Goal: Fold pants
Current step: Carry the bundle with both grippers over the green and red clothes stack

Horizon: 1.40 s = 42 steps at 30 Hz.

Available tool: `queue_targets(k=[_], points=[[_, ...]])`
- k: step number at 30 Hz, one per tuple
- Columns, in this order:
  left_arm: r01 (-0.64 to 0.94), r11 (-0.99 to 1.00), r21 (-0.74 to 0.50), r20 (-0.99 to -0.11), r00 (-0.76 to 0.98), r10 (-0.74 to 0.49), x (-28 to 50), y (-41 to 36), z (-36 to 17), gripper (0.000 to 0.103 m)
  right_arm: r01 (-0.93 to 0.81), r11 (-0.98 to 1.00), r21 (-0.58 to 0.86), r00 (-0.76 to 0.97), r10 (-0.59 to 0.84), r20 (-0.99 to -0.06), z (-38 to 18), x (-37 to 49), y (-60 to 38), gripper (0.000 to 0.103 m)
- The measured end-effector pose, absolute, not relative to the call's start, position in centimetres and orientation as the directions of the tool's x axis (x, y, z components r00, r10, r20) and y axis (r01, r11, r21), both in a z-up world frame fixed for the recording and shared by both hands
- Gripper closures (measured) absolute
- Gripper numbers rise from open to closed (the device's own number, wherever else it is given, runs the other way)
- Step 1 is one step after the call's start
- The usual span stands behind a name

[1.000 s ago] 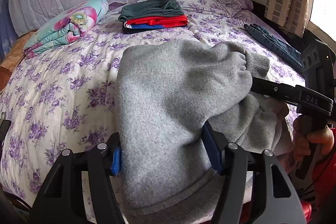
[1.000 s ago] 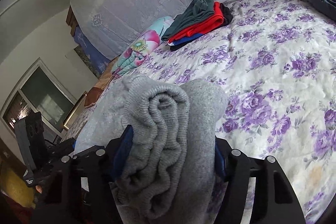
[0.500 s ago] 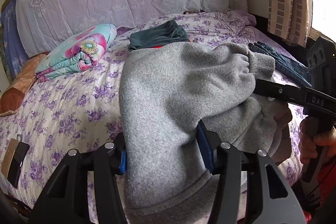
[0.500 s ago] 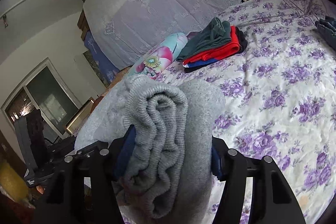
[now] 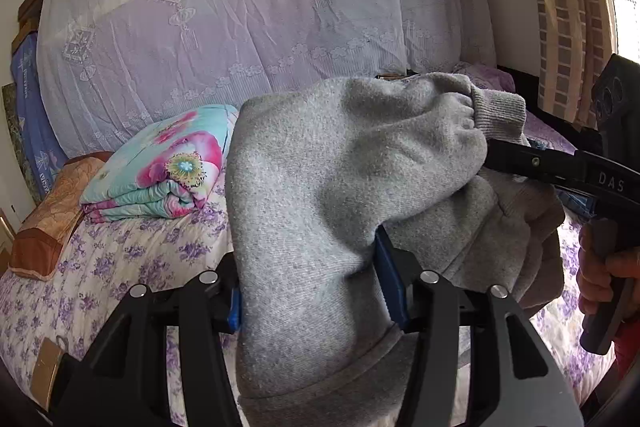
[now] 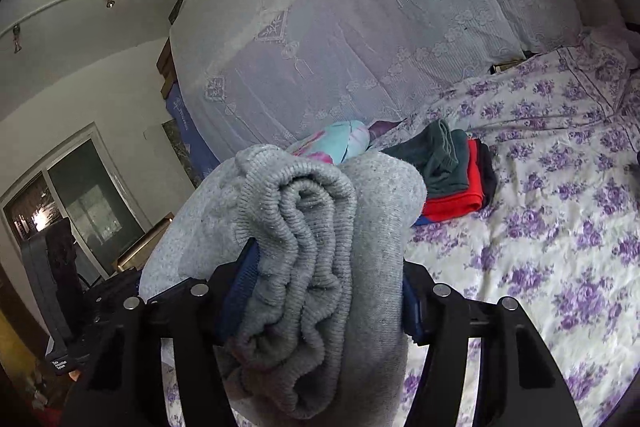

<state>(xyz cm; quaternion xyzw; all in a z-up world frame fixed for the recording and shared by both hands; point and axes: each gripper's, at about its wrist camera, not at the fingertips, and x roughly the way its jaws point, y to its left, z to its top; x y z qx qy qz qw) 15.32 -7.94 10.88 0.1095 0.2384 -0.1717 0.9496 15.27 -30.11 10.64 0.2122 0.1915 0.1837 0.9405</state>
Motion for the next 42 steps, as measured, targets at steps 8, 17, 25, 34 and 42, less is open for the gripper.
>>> queue_targets(k=[8,17,25,34,42], points=[[0.348,0.923,0.163,-0.478,0.847,-0.235,22.6,-11.0,12.5,0.052,-0.227,0.842,0.490,0.891,0.382,-0.245,11.8,21.8,-31.7,0.041],[0.338,0.924,0.181,-0.485,0.848,-0.215,31.5,-14.8,11.6,0.052,-0.182,0.861,0.476,0.924,0.316,-0.218,12.2,29.7,-33.9,0.041],[0.328,0.932,0.155,-0.506,0.837,-0.210,40.1,-17.1,9.7,0.052,-0.142,0.859,0.492,0.940,0.273,-0.204,10.9,37.8,-35.7,0.041],[0.296,0.951,0.085,-0.534,0.820,-0.207,48.0,-17.2,7.5,0.052,-0.115,0.877,0.466,0.954,0.228,-0.195,8.7,44.0,-35.6,0.041],[0.293,0.956,0.011,-0.518,0.819,-0.246,49.2,-16.6,5.4,0.050,-0.116,0.900,0.421,0.950,0.224,-0.217,8.5,44.5,-35.3,0.041]])
